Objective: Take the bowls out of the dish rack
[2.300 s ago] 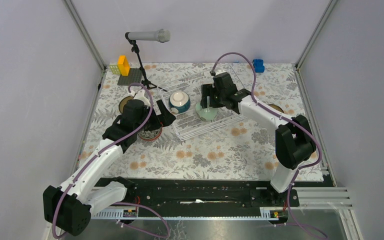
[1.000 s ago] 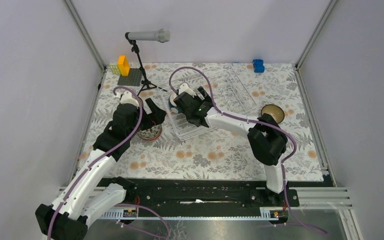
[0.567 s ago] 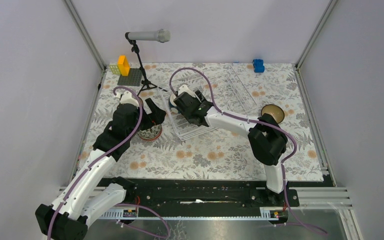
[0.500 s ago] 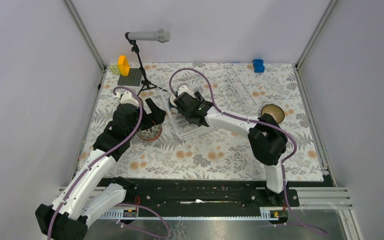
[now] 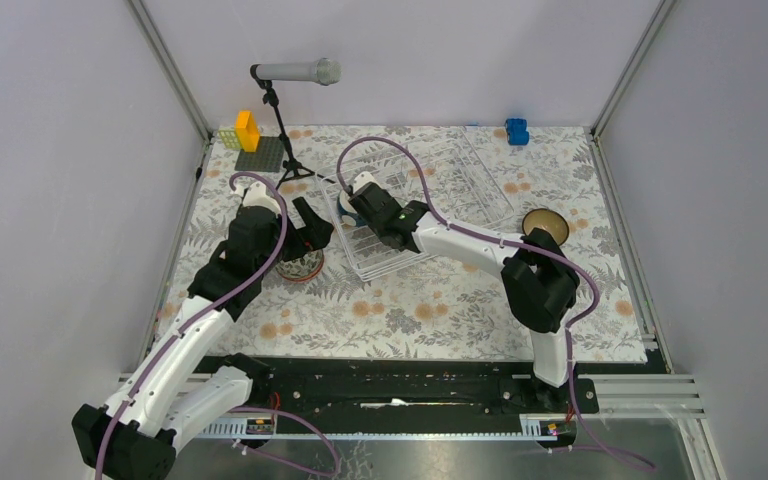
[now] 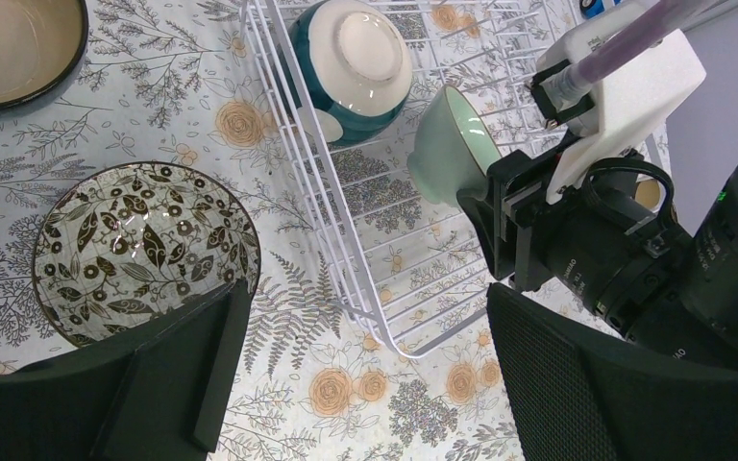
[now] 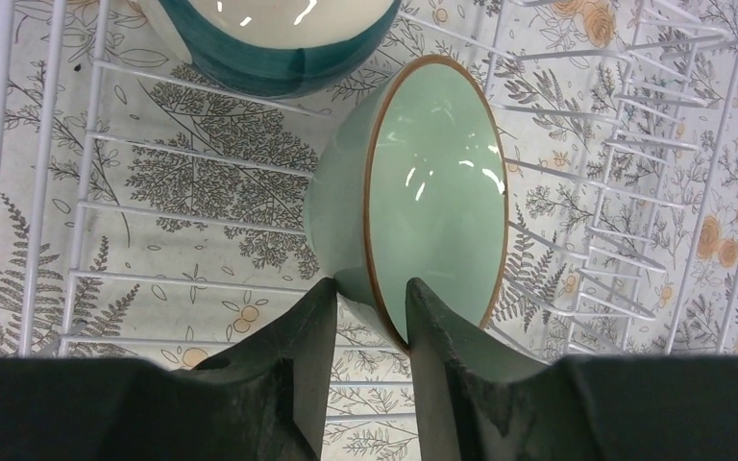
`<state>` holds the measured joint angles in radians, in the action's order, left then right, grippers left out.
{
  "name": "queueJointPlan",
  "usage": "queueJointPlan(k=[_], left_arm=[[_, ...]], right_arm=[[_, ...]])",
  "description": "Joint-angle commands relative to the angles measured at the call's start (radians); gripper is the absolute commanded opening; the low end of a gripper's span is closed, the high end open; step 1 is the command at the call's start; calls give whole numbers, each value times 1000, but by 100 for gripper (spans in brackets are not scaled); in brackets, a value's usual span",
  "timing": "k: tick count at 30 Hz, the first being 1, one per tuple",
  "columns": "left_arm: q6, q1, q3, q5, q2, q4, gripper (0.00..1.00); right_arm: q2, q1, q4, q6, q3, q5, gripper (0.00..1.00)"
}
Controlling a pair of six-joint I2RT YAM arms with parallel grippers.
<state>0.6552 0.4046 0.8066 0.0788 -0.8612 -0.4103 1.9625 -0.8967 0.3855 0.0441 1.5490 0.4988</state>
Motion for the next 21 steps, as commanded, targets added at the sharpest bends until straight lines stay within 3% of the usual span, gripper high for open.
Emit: queueJointPlan(k=[1, 9, 16, 21], left_arm=[[-6, -1, -3, -6, 5, 26, 99], [-16, -1, 8, 2, 9, 13, 99], [-15, -1, 11, 2, 8, 12, 99], [-24, -1, 18, 10, 9, 7, 99]], right_arm=[[-42, -5, 11, 31, 16, -44, 39], [-45, -5, 19, 44, 22, -98, 33], [-39, -5, 50, 66, 54, -156, 4], [-40, -8, 99, 97, 114, -149, 0]])
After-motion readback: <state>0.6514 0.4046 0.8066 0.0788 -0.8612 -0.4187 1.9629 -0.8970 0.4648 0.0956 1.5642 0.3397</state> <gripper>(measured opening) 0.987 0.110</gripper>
